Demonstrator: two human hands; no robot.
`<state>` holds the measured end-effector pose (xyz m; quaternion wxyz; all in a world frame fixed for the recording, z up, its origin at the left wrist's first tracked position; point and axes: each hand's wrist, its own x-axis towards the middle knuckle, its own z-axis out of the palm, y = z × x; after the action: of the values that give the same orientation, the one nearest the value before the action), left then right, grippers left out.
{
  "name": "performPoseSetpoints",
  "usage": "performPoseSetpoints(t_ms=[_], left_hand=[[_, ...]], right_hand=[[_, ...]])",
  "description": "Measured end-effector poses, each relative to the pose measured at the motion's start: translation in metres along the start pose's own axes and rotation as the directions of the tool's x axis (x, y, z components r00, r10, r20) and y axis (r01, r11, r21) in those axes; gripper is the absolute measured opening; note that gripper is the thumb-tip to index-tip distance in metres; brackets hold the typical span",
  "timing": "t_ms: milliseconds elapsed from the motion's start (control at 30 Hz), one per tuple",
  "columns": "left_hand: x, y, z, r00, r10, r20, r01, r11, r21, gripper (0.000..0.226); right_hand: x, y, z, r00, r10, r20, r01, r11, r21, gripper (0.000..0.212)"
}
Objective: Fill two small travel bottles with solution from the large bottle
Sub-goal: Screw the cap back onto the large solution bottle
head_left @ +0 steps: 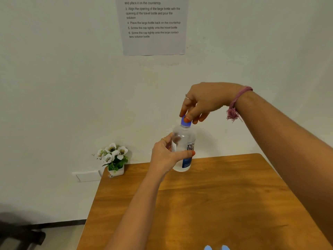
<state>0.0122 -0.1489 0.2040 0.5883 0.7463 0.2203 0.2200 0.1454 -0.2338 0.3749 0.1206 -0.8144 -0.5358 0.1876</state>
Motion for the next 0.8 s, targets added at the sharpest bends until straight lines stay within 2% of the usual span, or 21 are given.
performPoseSetpoints(t_ms=[100,233,333,433,533,700,800], left_hand=[[0.000,-0.002,0.002,1.000,-0.003,0.011,0.002,1.000,0.014,0.081],[0.001,-0.007,0.005,1.000,-0.006,0.018,0.006,1.000,0.010,0.082],[-0.001,-0.012,0.008,1.000,-0.018,0.026,0.019,1.000,-0.015,0.076],[-0.005,-0.021,0.013,0.998,-0.046,0.049,0.047,0.998,-0.028,0.075],[-0.012,-0.033,0.019,0.994,-0.061,0.095,0.066,0.997,-0.047,0.081],[-0.024,-0.056,0.042,0.977,-0.117,0.176,0.122,0.992,-0.016,0.080],[-0.035,-0.077,0.058,0.964,-0.165,0.211,0.164,0.986,0.021,0.072]], right_hand=[[0.000,0.003,0.006,0.999,0.023,-0.027,-0.023,1.000,0.001,0.022],[-0.003,0.008,0.014,0.999,0.046,-0.025,-0.045,0.998,0.036,0.030],[-0.012,0.015,0.024,0.998,0.070,-0.008,-0.069,0.992,0.105,0.045],[-0.028,0.033,0.038,0.989,0.123,-0.077,-0.100,0.962,0.255,0.065],[-0.045,0.064,0.067,0.980,0.169,-0.100,-0.107,0.887,0.450,0.074],[-0.060,0.110,0.151,0.975,0.213,0.057,-0.197,0.727,0.657,0.068],[-0.068,0.130,0.194,0.977,0.188,0.102,-0.200,0.633,0.748,0.054]])
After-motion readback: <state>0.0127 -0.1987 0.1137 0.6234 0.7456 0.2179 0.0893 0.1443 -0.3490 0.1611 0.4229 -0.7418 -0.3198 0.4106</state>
